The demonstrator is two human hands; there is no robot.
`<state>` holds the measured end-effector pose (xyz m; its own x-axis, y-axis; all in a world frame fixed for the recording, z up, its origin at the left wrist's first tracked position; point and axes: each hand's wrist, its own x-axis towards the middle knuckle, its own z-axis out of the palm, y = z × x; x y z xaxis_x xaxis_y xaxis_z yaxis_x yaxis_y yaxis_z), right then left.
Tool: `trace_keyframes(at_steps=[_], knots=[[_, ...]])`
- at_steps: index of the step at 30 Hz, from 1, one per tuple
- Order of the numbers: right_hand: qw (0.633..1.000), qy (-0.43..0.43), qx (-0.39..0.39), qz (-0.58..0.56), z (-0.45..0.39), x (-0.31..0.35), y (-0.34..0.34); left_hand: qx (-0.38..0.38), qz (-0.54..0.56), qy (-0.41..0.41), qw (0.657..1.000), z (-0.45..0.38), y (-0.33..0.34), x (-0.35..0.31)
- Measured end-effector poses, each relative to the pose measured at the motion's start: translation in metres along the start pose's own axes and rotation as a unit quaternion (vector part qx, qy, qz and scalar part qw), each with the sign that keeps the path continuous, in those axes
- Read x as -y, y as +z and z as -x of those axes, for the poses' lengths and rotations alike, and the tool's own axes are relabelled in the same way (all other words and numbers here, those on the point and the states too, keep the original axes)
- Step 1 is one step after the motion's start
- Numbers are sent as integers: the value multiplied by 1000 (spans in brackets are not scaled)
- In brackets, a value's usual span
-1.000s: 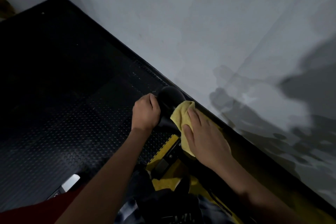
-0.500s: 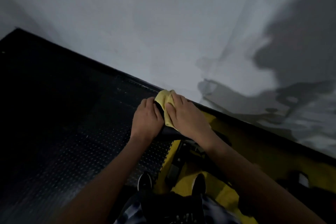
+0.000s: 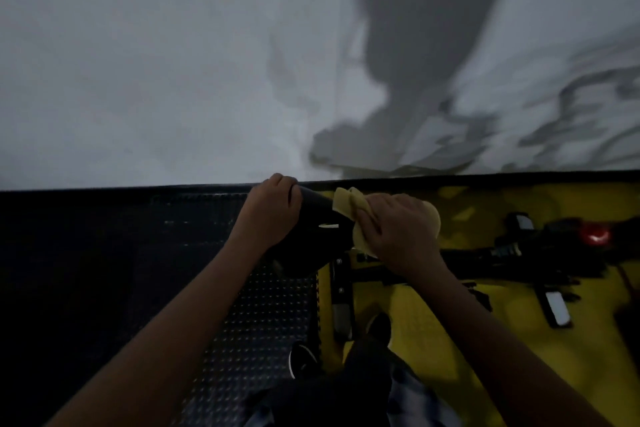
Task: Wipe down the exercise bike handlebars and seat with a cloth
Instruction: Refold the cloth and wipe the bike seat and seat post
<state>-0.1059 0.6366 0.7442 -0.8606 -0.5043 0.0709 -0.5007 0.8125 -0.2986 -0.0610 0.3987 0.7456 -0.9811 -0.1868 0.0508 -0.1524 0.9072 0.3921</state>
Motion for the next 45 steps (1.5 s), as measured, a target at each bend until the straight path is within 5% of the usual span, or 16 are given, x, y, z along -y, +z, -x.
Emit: trace_keyframes(at_steps=[11, 20, 30, 45], knots=[[994, 96, -52, 11, -14, 29, 8, 171, -9, 15, 985, -51, -7, -7], [975, 188, -108, 41, -17, 49, 22, 349, -33, 41, 936, -84, 3, -22], [912, 360, -192, -30, -20, 114, 48, 364, 40, 60, 929, -95, 20, -5], [872, 432, -205, -104, -1, 195, 71, 350, 25, 88, 932, -99, 25, -3]])
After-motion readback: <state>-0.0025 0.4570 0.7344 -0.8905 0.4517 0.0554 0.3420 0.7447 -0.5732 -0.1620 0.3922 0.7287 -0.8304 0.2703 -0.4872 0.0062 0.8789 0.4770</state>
